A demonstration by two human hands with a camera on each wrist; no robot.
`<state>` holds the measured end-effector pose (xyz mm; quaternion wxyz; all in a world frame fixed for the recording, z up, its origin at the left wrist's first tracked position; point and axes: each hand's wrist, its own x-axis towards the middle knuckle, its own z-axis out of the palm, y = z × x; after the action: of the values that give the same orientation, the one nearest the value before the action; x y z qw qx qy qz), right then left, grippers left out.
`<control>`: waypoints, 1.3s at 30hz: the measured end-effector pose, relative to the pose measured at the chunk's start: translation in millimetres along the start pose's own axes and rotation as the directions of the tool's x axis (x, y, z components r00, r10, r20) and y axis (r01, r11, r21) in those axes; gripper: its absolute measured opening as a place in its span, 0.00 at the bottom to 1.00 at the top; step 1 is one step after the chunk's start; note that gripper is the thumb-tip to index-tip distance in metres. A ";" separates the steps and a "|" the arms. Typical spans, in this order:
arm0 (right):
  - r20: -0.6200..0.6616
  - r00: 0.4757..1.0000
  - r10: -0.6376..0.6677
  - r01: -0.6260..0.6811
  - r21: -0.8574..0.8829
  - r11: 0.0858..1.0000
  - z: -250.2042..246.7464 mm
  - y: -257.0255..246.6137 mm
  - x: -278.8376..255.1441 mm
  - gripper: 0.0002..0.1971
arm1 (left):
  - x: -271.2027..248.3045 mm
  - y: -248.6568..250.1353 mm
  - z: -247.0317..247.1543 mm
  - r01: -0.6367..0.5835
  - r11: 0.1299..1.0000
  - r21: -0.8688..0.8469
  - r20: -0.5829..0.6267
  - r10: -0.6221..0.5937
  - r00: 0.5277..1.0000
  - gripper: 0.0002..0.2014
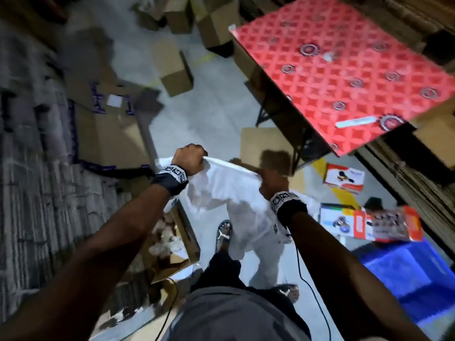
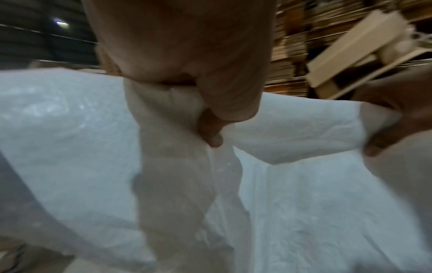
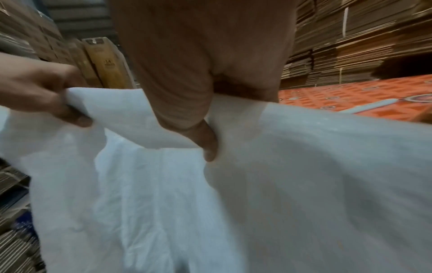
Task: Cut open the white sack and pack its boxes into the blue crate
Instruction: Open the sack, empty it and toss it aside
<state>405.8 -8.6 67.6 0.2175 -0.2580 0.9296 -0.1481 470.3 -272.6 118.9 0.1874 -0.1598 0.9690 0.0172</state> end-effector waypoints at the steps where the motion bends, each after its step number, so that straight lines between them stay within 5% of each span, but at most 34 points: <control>1: 0.002 1.000 -0.014 0.014 -0.004 1.000 -0.7 -15.5 21.8 0.27 | 5.5 -32.5 -4.1 0.049 0.999 -0.013 -0.023 -0.049 0.999 0.14; 6: -0.076 0.981 -0.178 0.164 -0.166 0.972 -10.3 -89.1 141.9 0.17 | 51.6 -172.6 -19.5 0.175 0.984 -0.023 -0.094 -0.176 0.980 0.13; 11: -0.102 0.959 -0.264 0.237 -0.216 0.947 9.9 -198.2 293.9 0.26 | 136.9 -311.4 -12.5 0.218 0.968 -0.123 -0.125 -0.233 0.965 0.25; 18: 0.001 0.896 -0.444 0.422 -0.314 0.851 115.0 -263.1 503.3 0.36 | 251.1 -457.0 100.2 0.218 0.952 -0.213 -0.180 -0.257 0.949 0.35; 24: 0.054 0.879 -0.473 0.453 -0.398 0.798 253.0 -240.8 622.7 0.42 | 328.3 -485.7 277.3 0.193 0.968 -0.158 -0.157 -0.218 0.963 0.44; 28: 0.125 0.883 -0.453 0.460 -0.425 0.780 338.1 -215.1 680.2 0.40 | 379.1 -485.4 393.3 0.316 0.931 -0.181 -0.078 -0.334 0.939 0.42; 33: 0.339 0.864 -0.374 0.492 -0.408 0.769 447.6 -159.3 703.1 0.32 | 405.7 -470.0 506.2 0.429 0.886 -0.175 0.314 -0.363 0.877 0.39; 39: 0.440 0.858 -0.265 0.444 -0.377 0.813 497.5 -152.4 677.3 0.36 | 384.6 -423.9 555.7 0.514 0.772 -0.375 0.402 -0.364 0.840 0.37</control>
<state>185.1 -583.7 -524.0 0.2867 -0.4972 0.8137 0.0914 465.2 -739.5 -528.0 0.2900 -0.4199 0.8285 0.2305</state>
